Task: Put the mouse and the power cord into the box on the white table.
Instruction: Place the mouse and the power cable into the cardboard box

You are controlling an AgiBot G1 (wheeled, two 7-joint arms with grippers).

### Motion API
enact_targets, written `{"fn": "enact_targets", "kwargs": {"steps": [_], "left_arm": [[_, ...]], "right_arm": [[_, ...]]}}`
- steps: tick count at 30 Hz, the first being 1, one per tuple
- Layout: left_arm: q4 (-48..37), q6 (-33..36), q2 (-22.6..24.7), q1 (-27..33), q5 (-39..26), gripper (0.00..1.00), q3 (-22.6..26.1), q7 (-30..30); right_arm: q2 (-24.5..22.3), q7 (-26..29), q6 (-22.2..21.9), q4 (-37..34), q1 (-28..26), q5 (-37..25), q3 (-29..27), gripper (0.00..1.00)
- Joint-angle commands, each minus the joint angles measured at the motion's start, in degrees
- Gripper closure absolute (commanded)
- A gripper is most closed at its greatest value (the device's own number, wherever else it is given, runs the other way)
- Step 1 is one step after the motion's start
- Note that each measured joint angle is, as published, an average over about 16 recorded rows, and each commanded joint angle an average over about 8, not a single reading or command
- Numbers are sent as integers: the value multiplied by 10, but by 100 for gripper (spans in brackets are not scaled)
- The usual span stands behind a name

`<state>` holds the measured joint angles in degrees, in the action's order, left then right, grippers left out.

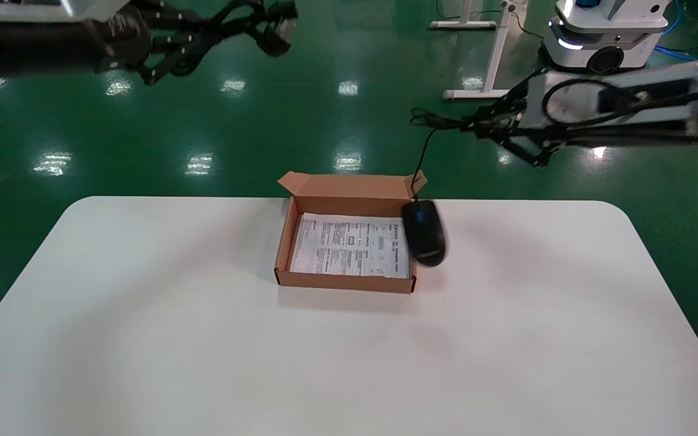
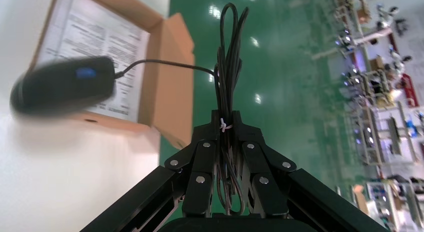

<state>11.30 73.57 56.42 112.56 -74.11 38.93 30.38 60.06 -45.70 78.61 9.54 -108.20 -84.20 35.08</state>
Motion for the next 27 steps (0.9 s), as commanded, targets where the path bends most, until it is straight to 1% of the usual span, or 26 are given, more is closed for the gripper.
{"fn": "enact_targets", "kwargs": {"steps": [1,5,12,19,21,22,23,27], "left_arm": [[18,-31,9,1,5,100,-5,9],[51,-30,2,-18,-3,100,2,-2],[108,-39,-30,-50,-13,100,9,-50],[181,-57,-64,-78,-24,100,15,-99],[204,-61,-73,-85,-27,100,16,-115],[214,-64,-78,-88,-29,100,17,-123],[225,-66,-82,-91,-31,100,18,-131],[266,-75,-97,-103,-42,100,24,-160]], "right_arm": [[15,-8,-5,3,7,4,-2,100],[47,-22,-14,-5,33,-2,4,100],[103,-52,-34,-17,61,-15,15,100],[157,-78,-73,-35,79,-25,24,100],[168,-81,-87,-36,85,-27,26,98],[172,-82,-95,-35,88,-28,27,94],[175,-81,-106,-32,93,-29,28,84],[181,-69,-155,-8,113,-28,36,34]]}}
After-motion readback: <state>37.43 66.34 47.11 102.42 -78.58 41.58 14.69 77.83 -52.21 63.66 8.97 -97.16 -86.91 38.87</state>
